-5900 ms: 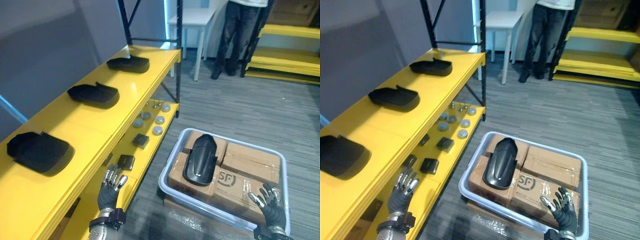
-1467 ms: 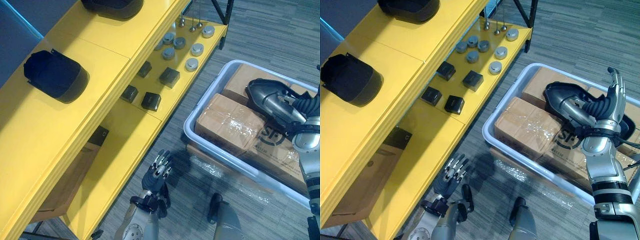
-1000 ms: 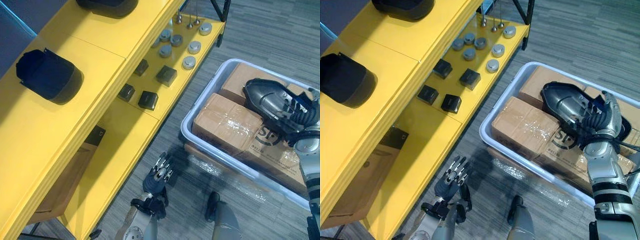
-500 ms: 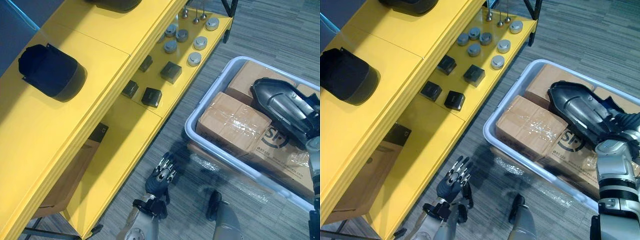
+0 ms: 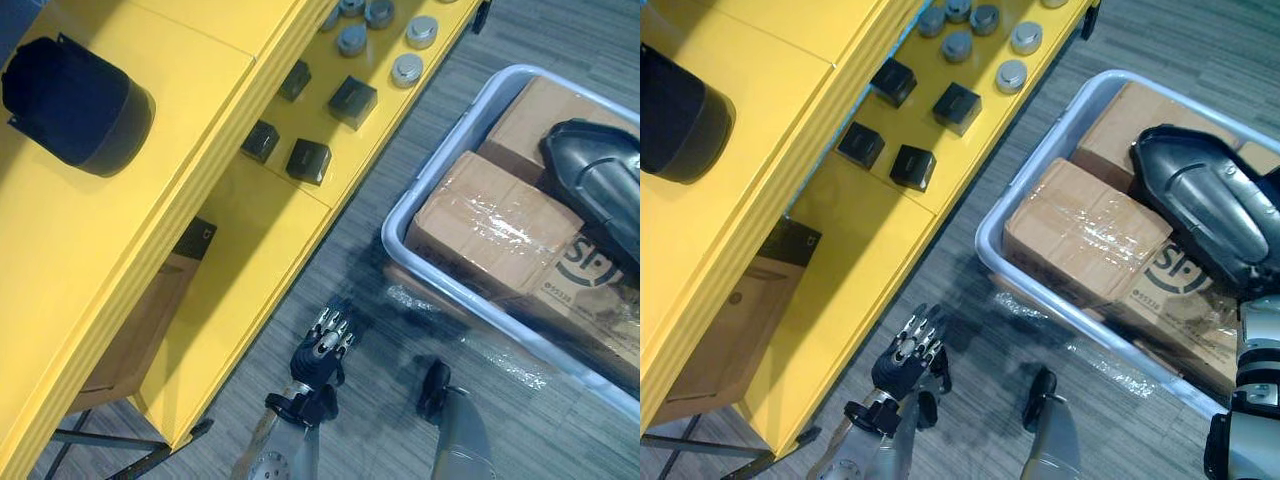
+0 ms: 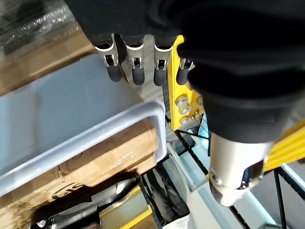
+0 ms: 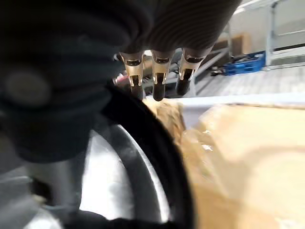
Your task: Walk over and take plastic housings, then place them on the shelf
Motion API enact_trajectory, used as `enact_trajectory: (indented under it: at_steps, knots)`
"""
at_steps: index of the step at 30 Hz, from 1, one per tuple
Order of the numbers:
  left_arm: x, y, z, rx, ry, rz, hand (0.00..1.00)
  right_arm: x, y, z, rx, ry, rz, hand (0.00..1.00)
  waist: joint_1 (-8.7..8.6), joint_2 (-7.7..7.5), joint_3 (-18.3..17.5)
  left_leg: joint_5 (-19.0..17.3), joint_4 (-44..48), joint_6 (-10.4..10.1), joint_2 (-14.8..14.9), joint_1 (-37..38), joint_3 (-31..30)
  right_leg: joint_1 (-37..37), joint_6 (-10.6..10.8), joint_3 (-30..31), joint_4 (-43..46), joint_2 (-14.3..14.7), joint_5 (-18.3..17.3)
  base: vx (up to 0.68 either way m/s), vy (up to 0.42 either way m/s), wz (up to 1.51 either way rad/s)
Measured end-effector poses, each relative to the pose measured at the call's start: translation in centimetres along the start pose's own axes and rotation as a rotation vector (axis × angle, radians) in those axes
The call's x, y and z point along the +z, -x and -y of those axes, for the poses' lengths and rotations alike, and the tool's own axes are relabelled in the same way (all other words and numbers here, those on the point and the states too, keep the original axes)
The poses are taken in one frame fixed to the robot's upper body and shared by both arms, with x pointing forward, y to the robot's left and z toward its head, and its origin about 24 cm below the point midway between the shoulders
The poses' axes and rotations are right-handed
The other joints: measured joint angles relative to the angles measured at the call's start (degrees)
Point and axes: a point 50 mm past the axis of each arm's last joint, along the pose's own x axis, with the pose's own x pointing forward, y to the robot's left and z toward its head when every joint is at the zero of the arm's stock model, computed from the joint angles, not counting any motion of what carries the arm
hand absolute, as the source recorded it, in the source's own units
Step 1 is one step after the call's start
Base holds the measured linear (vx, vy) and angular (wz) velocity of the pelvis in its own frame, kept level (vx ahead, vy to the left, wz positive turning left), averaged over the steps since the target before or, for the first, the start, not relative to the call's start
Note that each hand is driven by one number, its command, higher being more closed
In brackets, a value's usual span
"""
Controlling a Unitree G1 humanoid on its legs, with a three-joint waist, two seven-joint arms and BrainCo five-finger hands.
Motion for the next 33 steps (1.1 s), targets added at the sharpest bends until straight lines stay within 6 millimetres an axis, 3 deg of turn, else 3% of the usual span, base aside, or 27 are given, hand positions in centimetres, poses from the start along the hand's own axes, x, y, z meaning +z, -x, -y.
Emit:
enact_trajectory:
  at_steps: [12,18,20,24,30,33]
  knots:
    - [0.7,0.0,-0.2,-0.026,-0.005,0.039,0.00,-2.4,-1.2,1.4,0.008,0.067,0.031,1.00,-0.13,-0.03,0.0,0.3,0.6,0.5,0.4,0.9,3.0,0.9,0.4,0.0,0.7,-1.6,-0.1,-0.04,0.046,0.05]
    - [1.8,0.2,0.4,-0.094,-0.024,0.087,0.00,-4.6,0.5,-2.1,0.115,0.092,0.122,1.00,-1.56,-0.57,0.1,0.3,-0.8,0.5,2.2,7.3,3.0,8.3,0.3,-1.7,-2.4,0.6,0.1,0.02,-0.036,-0.11]
    - [2.2,0.1,0.9,-0.124,-0.042,0.091,0.00,-6.0,2.1,-3.9,0.184,0.091,0.171,1.00,-2.03,-1.52,0.4,0.2,-1.4,0.3,2.8,10.5,2.9,11.9,0.3,-2.0,-4.0,1.6,0.2,0.05,-0.038,-0.13]
    - [1.9,0.3,0.7,-0.130,-0.098,0.001,0.00,-7.8,5.6,-6.3,0.269,0.026,0.241,1.00,-5.44,-3.66,0.4,-0.3,-3.7,-0.3,3.8,18.0,2.7,20.8,0.8,-3.0,-9.6,4.3,1.0,0.08,-0.026,-0.12]
    - [0.6,1.3,0.2,-0.109,-0.108,-0.208,0.00,-11.3,8.5,-6.4,0.269,0.026,0.245,1.00,-8.28,-7.63,-1.3,-0.6,-10.7,-1.0,4.5,29.3,7.3,30.9,1.6,-0.1,-21.7,8.5,5.6,0.13,0.041,-0.44]
    - [-0.8,0.9,0.3,-0.066,-0.070,-0.320,0.00,-12.0,9.8,-6.5,0.286,0.037,0.263,1.00,-8.98,-8.07,-3.7,-0.6,-13.7,-1.1,4.6,33.4,10.1,34.8,2.1,1.6,-27.9,10.0,8.5,0.19,0.104,-0.49]
